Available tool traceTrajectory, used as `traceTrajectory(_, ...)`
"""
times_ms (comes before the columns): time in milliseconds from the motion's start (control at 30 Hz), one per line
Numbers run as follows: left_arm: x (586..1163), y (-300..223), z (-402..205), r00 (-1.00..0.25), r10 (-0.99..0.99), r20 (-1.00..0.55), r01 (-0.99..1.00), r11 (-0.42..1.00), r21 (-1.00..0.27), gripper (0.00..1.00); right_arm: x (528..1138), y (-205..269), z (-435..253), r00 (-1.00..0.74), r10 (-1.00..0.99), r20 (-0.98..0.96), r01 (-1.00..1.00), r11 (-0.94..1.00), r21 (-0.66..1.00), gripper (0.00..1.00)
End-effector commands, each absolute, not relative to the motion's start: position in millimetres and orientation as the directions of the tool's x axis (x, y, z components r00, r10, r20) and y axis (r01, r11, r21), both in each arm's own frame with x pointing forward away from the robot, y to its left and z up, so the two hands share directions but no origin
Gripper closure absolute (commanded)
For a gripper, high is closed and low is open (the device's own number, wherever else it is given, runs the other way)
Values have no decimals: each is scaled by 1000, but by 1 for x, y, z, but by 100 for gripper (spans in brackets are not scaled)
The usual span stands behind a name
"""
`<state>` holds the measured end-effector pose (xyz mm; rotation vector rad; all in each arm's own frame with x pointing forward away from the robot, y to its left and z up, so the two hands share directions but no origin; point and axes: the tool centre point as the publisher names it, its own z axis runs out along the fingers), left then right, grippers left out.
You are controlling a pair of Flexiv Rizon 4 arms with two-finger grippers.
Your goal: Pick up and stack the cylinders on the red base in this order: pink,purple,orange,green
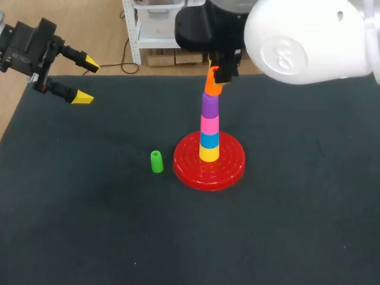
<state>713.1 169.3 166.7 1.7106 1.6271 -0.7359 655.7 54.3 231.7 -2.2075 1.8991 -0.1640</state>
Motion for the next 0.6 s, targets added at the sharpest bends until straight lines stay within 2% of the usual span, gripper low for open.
traceTrajectory(33, 714, 170, 166, 70, 628, -775, 997, -13, 80, 0, 660, 57, 233, 159, -986, -56, -964, -143, -224, 100)
traceTrajectory(600, 714, 170, 166, 70, 628, -775, 997, -13, 80, 0, 649, 59, 229, 183, -982, -45, -969, -173, -176, 100)
